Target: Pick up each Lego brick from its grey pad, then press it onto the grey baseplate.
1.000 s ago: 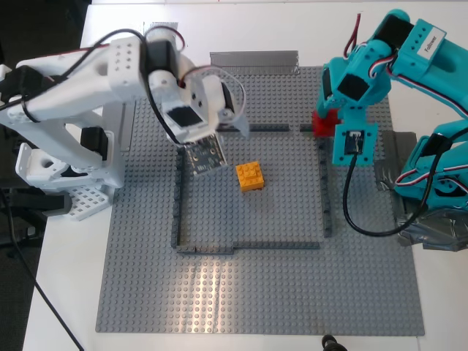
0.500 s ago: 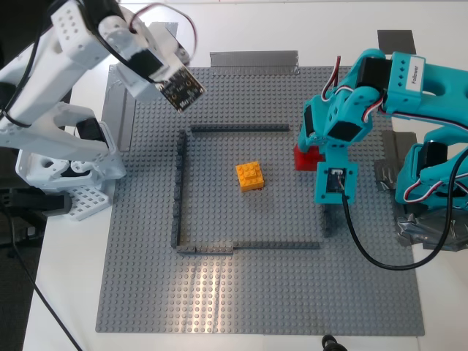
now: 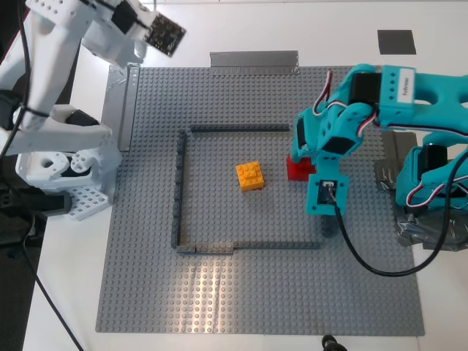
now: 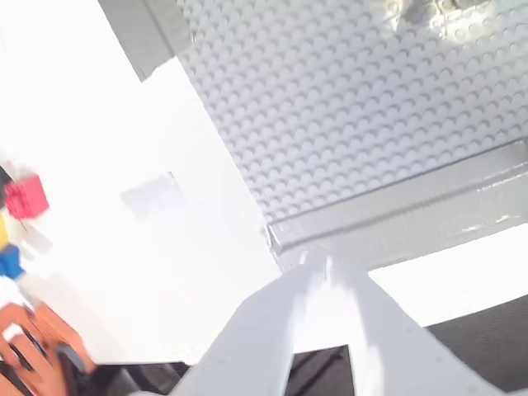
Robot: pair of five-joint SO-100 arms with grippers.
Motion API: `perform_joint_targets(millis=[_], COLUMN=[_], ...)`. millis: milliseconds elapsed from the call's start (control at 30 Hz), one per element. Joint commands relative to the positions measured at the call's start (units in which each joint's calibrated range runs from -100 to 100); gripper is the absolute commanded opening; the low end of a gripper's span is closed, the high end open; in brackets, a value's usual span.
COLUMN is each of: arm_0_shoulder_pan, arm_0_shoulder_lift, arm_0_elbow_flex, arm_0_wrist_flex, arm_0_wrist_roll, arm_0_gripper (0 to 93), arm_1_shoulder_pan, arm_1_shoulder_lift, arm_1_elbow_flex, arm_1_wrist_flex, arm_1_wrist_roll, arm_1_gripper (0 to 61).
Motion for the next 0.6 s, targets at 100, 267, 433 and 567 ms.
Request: perform_joint_targets(millis=[100,267,433,567], arm_0_shoulder_pan=[0.48,0.26,0.34,0.34], arm_0_shoulder_lift=[4.91,7.05,9.45,11.17], arm_0_elbow_flex=[-4.14,-6.94,-8.11,-8.47], arm_0_wrist_flex=[-2.39,-2.48,-2.56,-3.37], arm_0_wrist_roll=[-1.61,-2.0,-2.0,-2.25], arm_0_gripper=[0.0,0.0,0.0,0.0], arm_1_shoulder_pan=[-9.22,-11.54,-12.84,-14.08], arm_1_shoulder_lift=[5.04,9.42,22.73,35.43], arm_1_elbow_flex=[-6.65,-12.24,-27.68,-40.78], arm_1_wrist_flex=[-2.79,-3.93,-0.83,1.61], arm_1_wrist_roll=[0.98,2.1,3.27,4.01], arm_1_gripper=[0.2,0.2,0.2,0.2])
